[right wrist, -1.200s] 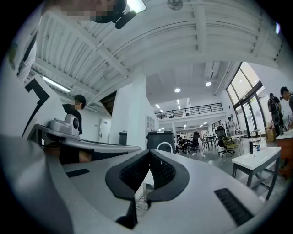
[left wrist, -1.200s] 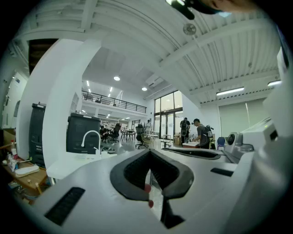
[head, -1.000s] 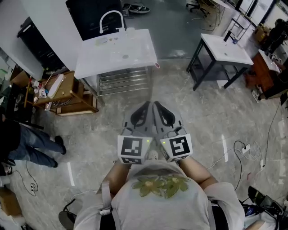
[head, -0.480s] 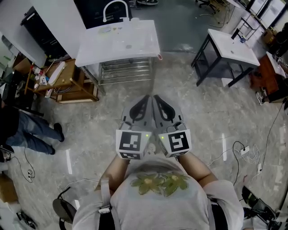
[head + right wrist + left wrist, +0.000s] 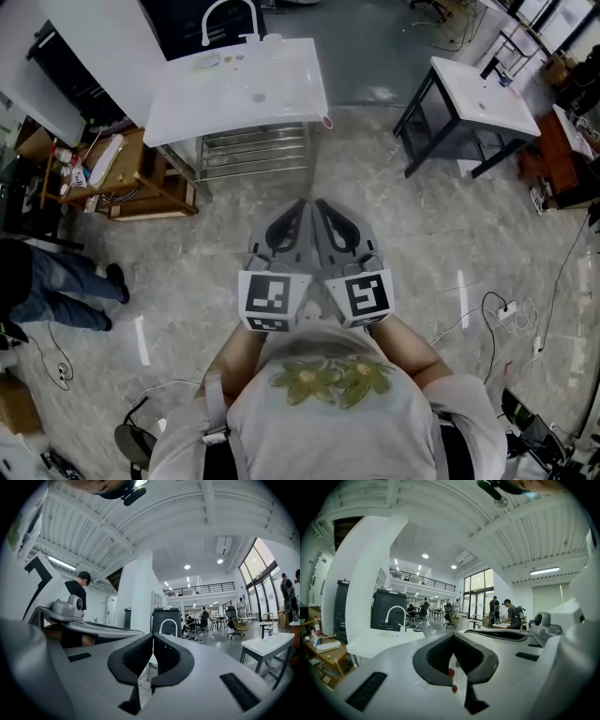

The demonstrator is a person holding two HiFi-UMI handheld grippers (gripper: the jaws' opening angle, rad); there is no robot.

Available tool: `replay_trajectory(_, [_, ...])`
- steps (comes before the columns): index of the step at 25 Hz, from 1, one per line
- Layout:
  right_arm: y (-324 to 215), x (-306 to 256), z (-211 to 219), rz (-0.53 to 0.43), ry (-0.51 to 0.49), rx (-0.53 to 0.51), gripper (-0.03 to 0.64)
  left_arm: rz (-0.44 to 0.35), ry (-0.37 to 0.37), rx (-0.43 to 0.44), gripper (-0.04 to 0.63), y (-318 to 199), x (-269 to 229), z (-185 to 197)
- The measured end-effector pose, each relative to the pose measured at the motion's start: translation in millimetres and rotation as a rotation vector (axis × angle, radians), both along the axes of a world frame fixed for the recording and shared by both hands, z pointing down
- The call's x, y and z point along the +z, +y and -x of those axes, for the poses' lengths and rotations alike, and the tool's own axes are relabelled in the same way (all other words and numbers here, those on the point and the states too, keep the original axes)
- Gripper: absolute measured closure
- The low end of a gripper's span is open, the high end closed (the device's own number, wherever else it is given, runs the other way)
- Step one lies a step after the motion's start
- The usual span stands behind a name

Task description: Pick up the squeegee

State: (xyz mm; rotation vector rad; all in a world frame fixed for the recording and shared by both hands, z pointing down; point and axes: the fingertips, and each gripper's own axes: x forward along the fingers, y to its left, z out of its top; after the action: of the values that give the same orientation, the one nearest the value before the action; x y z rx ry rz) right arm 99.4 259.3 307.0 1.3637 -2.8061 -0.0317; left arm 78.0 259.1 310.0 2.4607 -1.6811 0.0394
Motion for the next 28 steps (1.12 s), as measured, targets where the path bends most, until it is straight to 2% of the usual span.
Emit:
replay_trajectory(5, [-46,6,6,0.024,0.015,0.008,0.594,0.017,-0.004,0.032,0.588,-47,6,5])
replay_trajectory(15, [-143,19,42,0.063,0.047,0.035,0.594,0.058,-0.008,0.073,0.588,-143,19,41])
replay_trajectory(28, [-226,50,82,0.119,0.122,0.117,0.594,0.112,-0.008,0.113,0.588,-226,47,81])
